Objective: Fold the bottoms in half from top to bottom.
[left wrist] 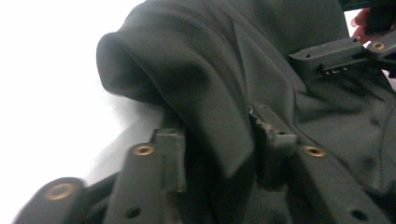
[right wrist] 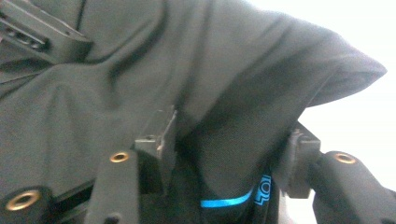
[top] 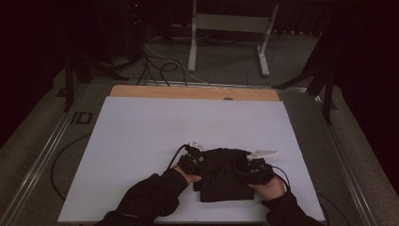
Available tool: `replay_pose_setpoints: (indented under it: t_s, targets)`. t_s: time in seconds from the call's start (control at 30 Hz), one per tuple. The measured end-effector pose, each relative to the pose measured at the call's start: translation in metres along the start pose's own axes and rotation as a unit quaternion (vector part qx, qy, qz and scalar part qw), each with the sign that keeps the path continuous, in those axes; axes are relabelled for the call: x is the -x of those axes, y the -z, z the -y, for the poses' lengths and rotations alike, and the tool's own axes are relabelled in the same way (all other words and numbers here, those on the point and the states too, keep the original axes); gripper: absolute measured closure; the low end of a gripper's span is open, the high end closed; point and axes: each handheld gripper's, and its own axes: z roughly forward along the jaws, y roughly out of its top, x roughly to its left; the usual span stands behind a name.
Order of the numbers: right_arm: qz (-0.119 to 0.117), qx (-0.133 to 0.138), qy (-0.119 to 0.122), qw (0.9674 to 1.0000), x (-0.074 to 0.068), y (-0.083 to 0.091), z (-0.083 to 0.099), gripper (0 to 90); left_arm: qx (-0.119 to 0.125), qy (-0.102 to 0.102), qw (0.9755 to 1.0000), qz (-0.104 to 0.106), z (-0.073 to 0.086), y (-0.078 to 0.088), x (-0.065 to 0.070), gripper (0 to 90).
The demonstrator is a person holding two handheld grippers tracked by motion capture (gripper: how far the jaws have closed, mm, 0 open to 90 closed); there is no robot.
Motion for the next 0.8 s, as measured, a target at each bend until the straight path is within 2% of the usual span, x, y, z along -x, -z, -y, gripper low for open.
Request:
replay_pose_setpoints:
  t_s: [0.13, 0.23, 0.3, 0.37, 0.8]
  targets:
    - [-0.014, -0.002, 0.004, 0.9999, -0.002, -0.0003, -0.0006, 59.9, 0.001, -0.006, 1.0, -0.005, 0.0003, -0.0008, 0.003, 68.1]
    - [-0.032, -0.001, -0.005, 0.9995, -0.002, -0.0007, -0.0005, 69.7, 0.004, -0.01, 0.9999, -0.006, 0.0008, -0.0008, 0.0043, 70.3]
    - [-0.036, 0.0, -0.007, 0.9993, -0.0018, -0.0007, -0.0002, 72.8, 0.005, -0.014, 0.9999, -0.008, 0.0009, -0.0002, 0.005, 71.3]
    - [-0.033, 0.0, 0.001, 0.9994, -0.003, -0.0001, -0.0007, 74.4, 0.007, -0.018, 0.9998, -0.01, 0.0015, 0.0001, 0.0061, 72.0]
    - [-0.027, 0.017, -0.009, 0.9994, -0.0024, 0.0065, -0.0019, 76.4, 0.02, -0.035, 0.9992, -0.003, -0.0022, 0.0082, 0.0107, 73.5]
